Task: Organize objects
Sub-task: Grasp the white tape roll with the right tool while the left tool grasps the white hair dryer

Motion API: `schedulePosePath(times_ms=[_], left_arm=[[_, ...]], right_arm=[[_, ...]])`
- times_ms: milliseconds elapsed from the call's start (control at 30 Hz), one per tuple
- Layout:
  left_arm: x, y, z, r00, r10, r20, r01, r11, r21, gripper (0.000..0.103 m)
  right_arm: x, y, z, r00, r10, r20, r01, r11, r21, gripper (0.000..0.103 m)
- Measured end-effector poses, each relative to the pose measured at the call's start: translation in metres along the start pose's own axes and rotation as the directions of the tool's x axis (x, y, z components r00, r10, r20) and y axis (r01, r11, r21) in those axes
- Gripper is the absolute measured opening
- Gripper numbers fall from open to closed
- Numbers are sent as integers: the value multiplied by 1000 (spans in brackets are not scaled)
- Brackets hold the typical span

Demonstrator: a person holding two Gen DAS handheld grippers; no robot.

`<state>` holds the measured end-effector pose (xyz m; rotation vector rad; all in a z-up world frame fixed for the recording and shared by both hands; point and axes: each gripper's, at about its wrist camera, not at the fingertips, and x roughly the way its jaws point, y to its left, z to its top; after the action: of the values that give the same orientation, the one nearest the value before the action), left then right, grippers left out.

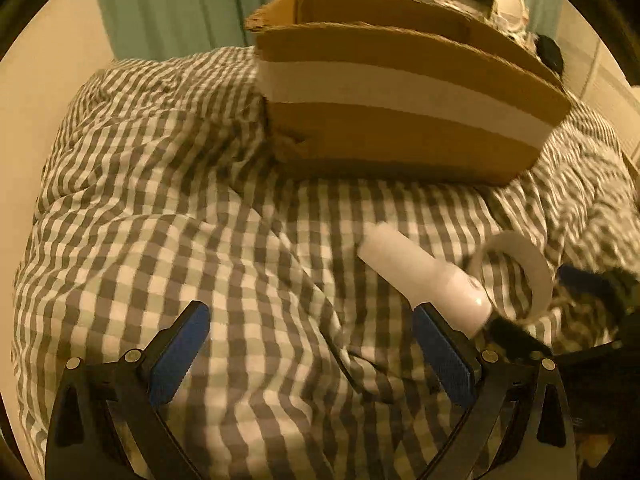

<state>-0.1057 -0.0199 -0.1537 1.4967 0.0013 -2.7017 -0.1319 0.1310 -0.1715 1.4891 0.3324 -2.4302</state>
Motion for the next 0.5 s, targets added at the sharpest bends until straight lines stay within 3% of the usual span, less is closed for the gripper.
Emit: schedulePosePath(times_ms=[133,300,433,500], left_arm=[[3,2,6,1000,14,-7,-14,1000,-9,103],[7,-11,7,1000,16,-19,-16,1000,5,103],[17,-30,8,998,-21,-54,22,1000,16,103],[22,-39,7,997,-52,-65,53,999,5,103]], right_arm=[[10,0,2,999,32,-15,-32,999,-6,82],[-15,-4,-11,999,2,43,-2,1000,10,81],[-54,-26,-29,984,-103,146,91,992,84,81],[-65,-36,-36,981,-82,175,61,990,124,81]])
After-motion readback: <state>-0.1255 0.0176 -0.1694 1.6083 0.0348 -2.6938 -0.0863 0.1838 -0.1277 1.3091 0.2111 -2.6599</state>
